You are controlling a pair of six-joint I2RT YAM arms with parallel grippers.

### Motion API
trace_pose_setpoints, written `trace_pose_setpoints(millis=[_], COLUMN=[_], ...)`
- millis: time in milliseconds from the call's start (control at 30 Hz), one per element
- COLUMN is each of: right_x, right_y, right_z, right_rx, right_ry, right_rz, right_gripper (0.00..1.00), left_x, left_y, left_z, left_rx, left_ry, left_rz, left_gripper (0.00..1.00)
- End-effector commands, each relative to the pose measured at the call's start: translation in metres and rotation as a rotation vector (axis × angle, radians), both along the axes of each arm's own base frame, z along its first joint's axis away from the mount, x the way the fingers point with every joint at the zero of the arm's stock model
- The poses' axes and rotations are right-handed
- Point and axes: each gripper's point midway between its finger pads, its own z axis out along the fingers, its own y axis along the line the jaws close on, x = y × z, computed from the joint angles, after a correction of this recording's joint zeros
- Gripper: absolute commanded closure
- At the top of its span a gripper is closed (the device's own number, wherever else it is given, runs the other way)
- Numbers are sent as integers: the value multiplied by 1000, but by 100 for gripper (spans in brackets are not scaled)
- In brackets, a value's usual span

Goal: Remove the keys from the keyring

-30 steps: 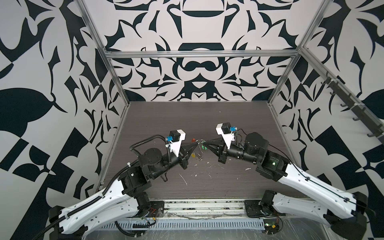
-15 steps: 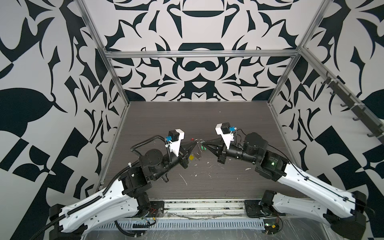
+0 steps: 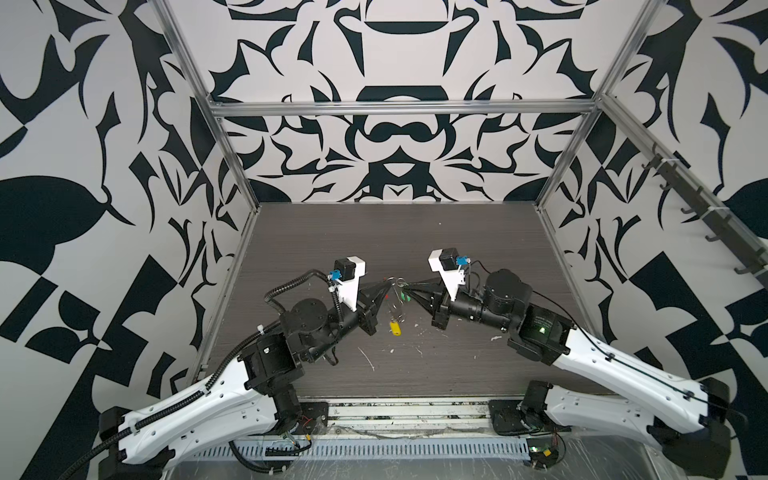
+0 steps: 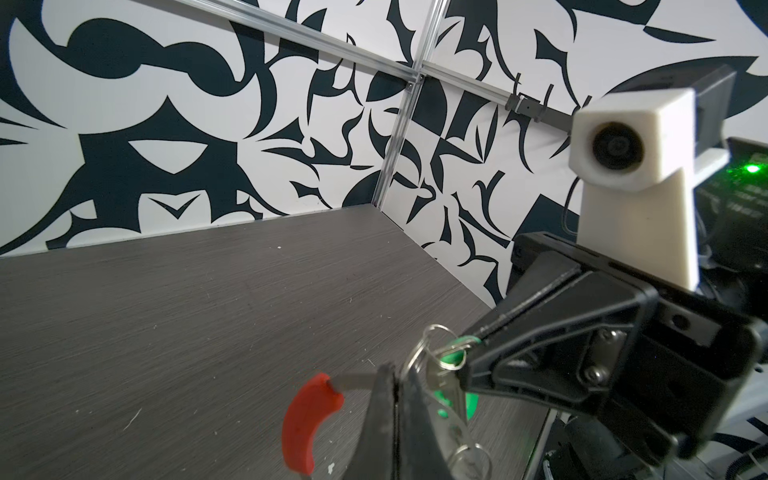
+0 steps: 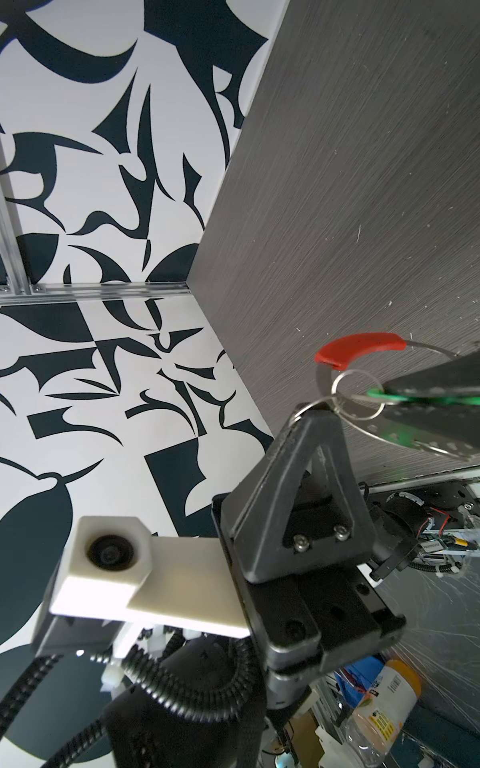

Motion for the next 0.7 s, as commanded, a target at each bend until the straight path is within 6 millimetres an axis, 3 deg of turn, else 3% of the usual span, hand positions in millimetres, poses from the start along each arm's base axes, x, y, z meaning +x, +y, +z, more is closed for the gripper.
trace_pose_setpoints(millis=[0,467,667], right_x=[-7,-11,-11], right_y=[-8,-8,-8], right_z=[17,11,5], right_rx=[40,25,18], right_ry=[-38,-32,-23], right_rz=[-1,-1,-6], right_gripper=[100,100,100], left_x=[31,37,35], left_y=[55,74,74], left_z=[32,32,36], left_rx=[-92,-84,-93], left_ry=[-14,-19,-36], left_rz=[311,414,398], left_gripper=[100,100,100])
